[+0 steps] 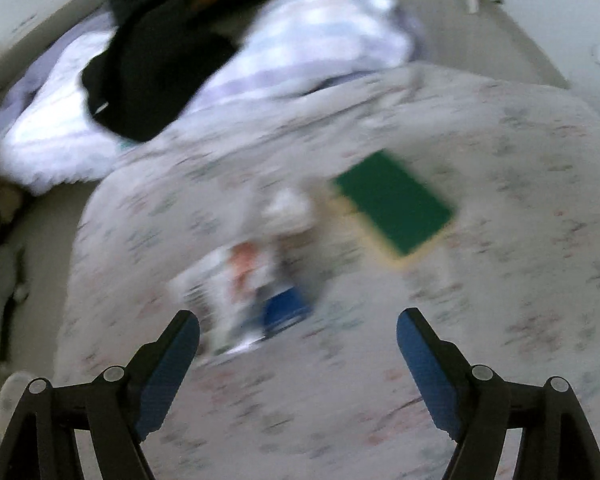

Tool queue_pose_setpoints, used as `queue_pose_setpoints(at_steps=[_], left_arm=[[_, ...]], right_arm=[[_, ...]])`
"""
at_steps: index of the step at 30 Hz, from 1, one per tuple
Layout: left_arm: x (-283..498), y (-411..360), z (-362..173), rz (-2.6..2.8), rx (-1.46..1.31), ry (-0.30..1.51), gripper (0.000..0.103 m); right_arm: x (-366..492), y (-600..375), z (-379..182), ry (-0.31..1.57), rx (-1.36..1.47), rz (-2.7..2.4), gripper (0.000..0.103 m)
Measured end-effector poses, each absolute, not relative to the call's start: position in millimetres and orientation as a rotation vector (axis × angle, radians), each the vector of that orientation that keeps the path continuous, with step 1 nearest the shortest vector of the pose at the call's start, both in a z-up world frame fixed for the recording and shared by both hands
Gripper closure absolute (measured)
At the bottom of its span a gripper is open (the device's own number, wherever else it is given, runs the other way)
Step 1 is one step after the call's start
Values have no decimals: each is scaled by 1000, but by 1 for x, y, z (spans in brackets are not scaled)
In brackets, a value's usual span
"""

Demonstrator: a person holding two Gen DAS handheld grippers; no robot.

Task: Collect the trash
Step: 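Grasp the green-yellow sponge with the right tool while the left tool grasps the nut snack bag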

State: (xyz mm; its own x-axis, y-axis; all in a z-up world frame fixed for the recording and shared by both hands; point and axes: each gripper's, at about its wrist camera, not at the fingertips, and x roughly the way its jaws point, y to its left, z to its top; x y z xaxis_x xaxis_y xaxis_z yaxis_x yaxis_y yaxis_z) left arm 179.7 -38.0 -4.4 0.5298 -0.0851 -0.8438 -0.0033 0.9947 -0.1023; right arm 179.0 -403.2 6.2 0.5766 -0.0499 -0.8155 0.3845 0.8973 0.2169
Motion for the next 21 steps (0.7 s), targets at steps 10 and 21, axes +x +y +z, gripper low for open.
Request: queue_pose_setpoints(at_steps=[10,21], left_arm=[[214,-152,-21,-233,-130,1044,18],[229,-231,-46,-440,-215,1021,49]], right_arm=[[179,-468,-16,914,391,-289,18],[201,-483,-53,915,247,-252,18]])
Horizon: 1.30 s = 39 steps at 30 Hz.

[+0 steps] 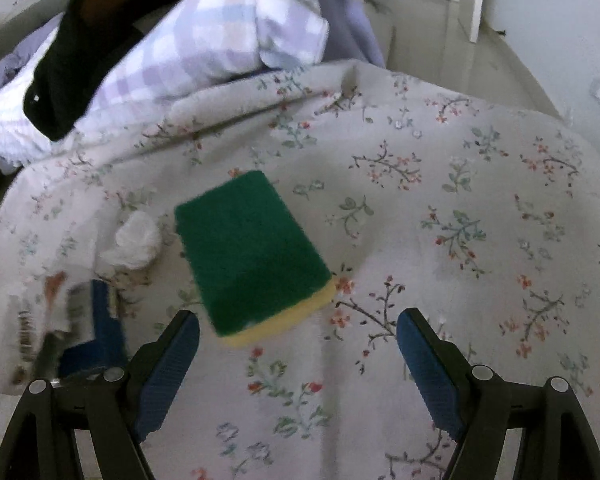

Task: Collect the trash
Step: 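Grasp the green-yellow sponge with the right tool while the left tool grasps the nut snack bag, then carry sponge and snack bag to the wastebasket and open both tools to drop them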

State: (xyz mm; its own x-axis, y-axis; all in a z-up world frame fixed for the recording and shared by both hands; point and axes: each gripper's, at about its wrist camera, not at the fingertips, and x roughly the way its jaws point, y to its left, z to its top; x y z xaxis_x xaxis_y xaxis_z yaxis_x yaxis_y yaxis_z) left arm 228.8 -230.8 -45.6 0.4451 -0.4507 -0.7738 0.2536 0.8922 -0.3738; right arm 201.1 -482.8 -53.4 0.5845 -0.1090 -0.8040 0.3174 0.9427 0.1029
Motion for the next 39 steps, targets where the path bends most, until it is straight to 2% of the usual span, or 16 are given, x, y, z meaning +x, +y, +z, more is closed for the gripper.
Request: queue_pose_setpoints(at_steps=[3,4,7,10,13,15,17,30,39], left_arm=[[230,-237,-55,-454,-229,1032,65],[231,-239,-57,-454,-232,1032,75],[231,-241,-55,-468,-244,1016,89],[229,-242,-50,-490,-224,991,91],[226,-241,-44,-506,-212,968,92],[224,-238,-39,-512,-209,950,92],[223,-236,-34,-518,-207,938,93],[204,-200,-8,-484,-176,894,93],[190,-150,8,-424,-172,880,93]], right_arm=[[205,-485,-60,917,243,-241,18],[207,-484,-62,915,232,-230,18],[212,-479,-64,904,180,-227,18],[218,-475,-67,906,151,-212,23],[222,-472,-68,912,169,-171,42],[222,-469,-65,901,152,-177,49],[219,-465,-58,888,130,-177,52],[191,-445,-4,839,111,-143,52],[171,-399,22,832,-6,-79,52]])
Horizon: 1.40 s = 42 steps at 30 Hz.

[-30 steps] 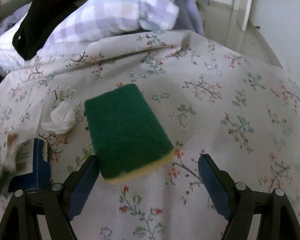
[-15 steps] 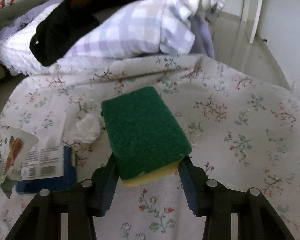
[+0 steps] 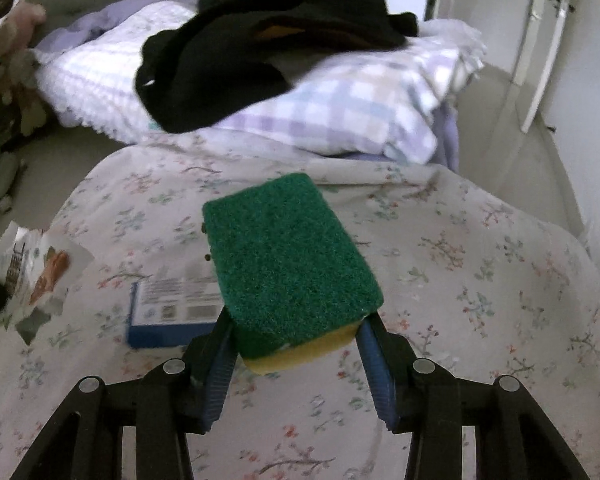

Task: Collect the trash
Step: 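Carry sponge and snack bag to the wastebasket and open both tools to drop them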

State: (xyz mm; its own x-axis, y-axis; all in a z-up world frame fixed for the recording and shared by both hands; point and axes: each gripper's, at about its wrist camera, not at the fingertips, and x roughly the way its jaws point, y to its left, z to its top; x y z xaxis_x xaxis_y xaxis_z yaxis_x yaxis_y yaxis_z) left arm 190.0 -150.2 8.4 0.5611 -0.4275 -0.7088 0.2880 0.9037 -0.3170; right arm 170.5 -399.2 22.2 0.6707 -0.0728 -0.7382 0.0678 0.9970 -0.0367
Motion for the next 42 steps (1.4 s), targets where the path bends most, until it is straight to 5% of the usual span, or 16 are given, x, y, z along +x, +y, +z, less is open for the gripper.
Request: queue_pose_setpoints(at_steps=[18,42], left_arm=[[172,-46,21,-287,-203,879,92],[173,103,-18,49,-227,966,89]], right_arm=[[164,-312,47,823,-47,46,52],[193,-159,7,1038,-42,289,52]])
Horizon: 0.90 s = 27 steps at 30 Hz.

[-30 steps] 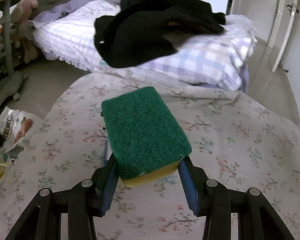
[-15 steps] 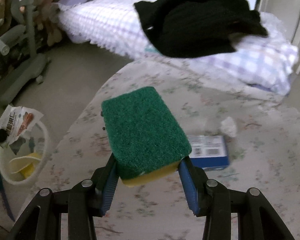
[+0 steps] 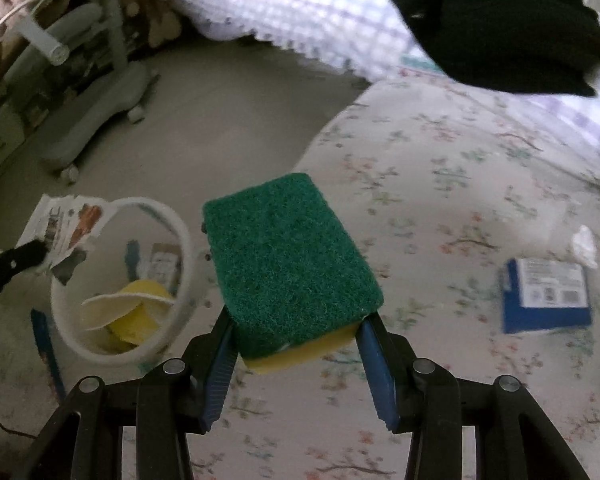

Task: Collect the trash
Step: 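Carry sponge and snack bag to the wastebasket and open both tools to drop them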

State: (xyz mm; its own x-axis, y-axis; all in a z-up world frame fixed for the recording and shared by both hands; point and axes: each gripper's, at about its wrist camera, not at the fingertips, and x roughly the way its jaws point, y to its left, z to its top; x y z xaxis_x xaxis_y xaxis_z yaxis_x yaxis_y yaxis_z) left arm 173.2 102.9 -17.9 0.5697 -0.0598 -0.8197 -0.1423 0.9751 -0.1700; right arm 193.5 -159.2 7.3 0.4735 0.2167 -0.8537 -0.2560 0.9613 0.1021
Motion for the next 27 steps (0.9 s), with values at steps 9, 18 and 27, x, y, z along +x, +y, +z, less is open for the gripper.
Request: queue_pose_setpoints(at_steps=[9,18,27], left_arm=[[173,127,-32,166,-200,1055,22],[158,146,-27,192,-161,1044,15],[149,162,-25,214,-158,1040,13]], right_arm=[[195,-114,-5,1052,-89,359,52],[205,-78,-19,1076,-108,412,52],[210,-37,-32,1081,-121,478,51]])
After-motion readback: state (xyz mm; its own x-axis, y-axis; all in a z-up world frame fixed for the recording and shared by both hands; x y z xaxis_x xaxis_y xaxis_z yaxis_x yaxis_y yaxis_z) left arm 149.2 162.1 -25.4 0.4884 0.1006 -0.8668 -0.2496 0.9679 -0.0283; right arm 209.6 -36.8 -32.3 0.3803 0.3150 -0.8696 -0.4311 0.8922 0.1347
